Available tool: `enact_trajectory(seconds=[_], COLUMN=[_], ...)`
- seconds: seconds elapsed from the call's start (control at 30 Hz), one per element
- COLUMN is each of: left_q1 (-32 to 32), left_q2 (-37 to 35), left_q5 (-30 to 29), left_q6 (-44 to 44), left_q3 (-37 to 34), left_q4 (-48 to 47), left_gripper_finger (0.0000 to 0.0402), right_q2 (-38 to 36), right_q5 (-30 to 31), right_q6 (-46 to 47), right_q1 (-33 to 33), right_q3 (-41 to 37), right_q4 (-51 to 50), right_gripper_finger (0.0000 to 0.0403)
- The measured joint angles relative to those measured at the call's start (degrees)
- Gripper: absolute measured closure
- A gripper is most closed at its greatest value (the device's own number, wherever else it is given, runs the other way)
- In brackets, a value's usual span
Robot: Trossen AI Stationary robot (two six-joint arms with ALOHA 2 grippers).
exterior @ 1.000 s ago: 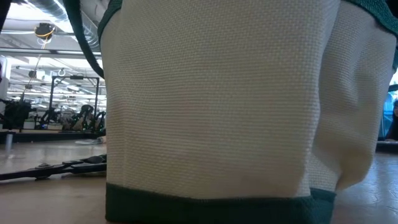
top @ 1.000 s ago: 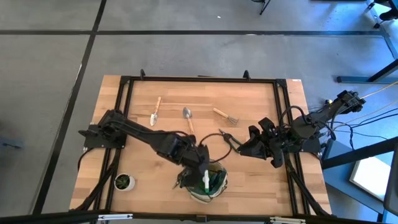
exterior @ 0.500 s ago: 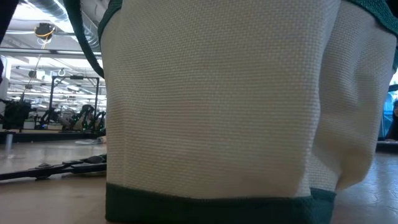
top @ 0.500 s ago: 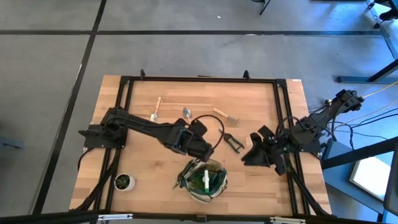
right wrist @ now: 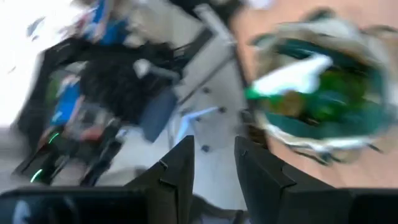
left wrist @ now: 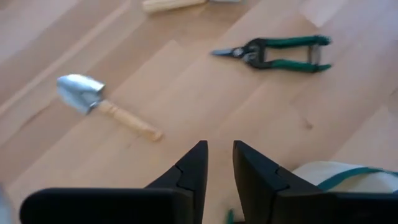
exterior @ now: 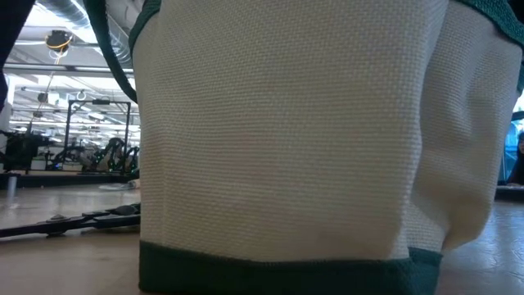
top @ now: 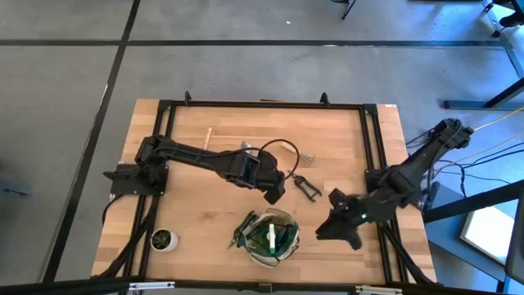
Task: Pick & Place Garden tools in Gardening bag
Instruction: Put the top green fruit pruner into the gardening bag
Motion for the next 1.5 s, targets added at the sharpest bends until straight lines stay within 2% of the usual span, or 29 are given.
enact_trajectory(seconds=[0.13,0.23,0.3,0.5,0.6,0.7,0.9,1.0,1.13,1.23,1.37,1.5], left_q1=[0.44,0.45,0.04,-1.34,-1.99,-2.12,-2.46,-2.8,-2.8,-2.78,-2.94,-4.11], left_q2=[0.0,0.0,0.0,0.02,0.02,-0.58,-4.31,-7.5,-12.65,-16.89,-21.37,-24.07], left_q5=[3.0,4.38,4.25,4.19,4.19,4.01,2.49,2.51,2.63,3.77,7.33,6.51], left_q6=[1.04,0.39,0.3,1.33,4.78,3.22,-1.84,-1.99,-4.76,-6.58,-6.41,-6.72], left_q3=[-2.01,-3.37,-4.06,-6.9,-8.68,-11.22,-16.5,-20.69,-29.02,-36.67,-47.09,-54.27], left_q4=[3.35,4.72,4.75,4.65,3.5,2.16,5.9,10.43,16.0,24.24,41.61,56.68], left_gripper_finger=[0.034,0.0343,0.0343,0.0346,0.0351,0.0357,0.0382,0.0397,0.0399,0.04,0.0399,0.0396], right_q2=[0.67,0.16,-0.37,-0.66,-0.66,-0.66,0.39,0.61,0.6,0.8,1.77,3.98], right_q5=[7.9,10.68,10.09,1.57,-0.49,-0.84,-11.49,-11.81,-8.71,-6.82,-4.35,-1.89], right_q6=[13.68,21.98,26.1,33.13,31.1,27.18,22.26,19.17,17.36,12.82,3.44,-8.98], right_q1=[-1.75,-2.31,-2.27,-3.77,-4.75,-5.81,-10.23,-11.46,-12.75,-13.4,-14.48,-15.5], right_q3=[0.0,0.0,0.02,0.02,0.02,0.02,0.02,0.02,0.02,0.02,0.04,0.04], right_q4=[-7.25,-16.13,-23.01,-40.89,-43.68,-44.91,-51.13,-49.79,-47.9,-47.17,-47.06,-46.72], right_gripper_finger=[0.0286,0.0286,0.0286,0.0286,0.0286,0.0286,0.0286,0.0286,0.0286,0.0286,0.0286,0.0286])
